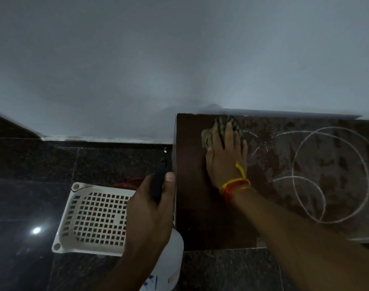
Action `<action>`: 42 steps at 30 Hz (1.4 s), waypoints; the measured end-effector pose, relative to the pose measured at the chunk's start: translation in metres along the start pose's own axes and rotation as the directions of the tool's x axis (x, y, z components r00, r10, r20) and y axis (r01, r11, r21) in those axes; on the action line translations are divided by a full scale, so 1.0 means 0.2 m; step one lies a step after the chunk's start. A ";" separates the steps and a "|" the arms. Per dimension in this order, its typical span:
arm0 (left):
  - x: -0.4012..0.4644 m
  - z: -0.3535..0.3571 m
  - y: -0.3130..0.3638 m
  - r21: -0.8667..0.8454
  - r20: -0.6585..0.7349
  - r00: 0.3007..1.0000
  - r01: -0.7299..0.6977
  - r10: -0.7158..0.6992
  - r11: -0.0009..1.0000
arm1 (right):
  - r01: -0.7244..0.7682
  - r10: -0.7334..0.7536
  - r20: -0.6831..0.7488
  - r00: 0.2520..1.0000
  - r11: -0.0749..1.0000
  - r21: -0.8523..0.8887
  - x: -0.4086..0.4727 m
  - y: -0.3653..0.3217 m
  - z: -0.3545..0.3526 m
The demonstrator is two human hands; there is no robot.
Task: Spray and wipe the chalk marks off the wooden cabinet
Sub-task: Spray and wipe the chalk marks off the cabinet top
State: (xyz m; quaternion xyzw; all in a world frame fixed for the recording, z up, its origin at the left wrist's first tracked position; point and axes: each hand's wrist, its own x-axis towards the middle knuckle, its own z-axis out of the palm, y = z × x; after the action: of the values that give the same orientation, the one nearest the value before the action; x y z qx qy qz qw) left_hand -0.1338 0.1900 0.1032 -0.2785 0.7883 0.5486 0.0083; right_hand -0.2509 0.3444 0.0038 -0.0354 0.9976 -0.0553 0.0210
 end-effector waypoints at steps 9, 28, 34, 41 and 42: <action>-0.01 0.06 0.06 0.030 0.052 0.999 -0.005 0.003 1.000 | 0.135 -0.135 0.020 0.991 0.991 0.001 0.22 0.02 -0.03; -0.16 0.25 0.15 0.043 0.107 0.993 0.042 -0.046 0.998 | 0.012 -0.013 0.037 0.999 1.000 0.017 0.20 0.30 -0.06; -0.18 0.32 0.22 0.042 0.089 0.995 0.045 -0.049 0.998 | 0.052 -0.054 0.065 0.996 0.998 0.029 -0.08 0.33 -0.07; -0.25 0.39 0.23 0.068 0.075 0.996 0.044 -0.050 0.997 | 0.135 -0.137 0.051 0.989 0.990 0.041 0.26 0.45 -0.10; -0.26 0.40 0.22 0.075 0.086 0.995 0.038 -0.045 0.996 | 0.138 -0.140 0.038 0.990 0.989 0.044 0.25 0.45 -0.09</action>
State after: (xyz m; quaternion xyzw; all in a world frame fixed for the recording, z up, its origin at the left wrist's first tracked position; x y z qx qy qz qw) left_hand -0.1330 0.2926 0.1252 -0.2702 0.8008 0.5306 0.0644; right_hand -0.3078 0.4324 0.0103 -0.1054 0.9908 -0.0765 0.0381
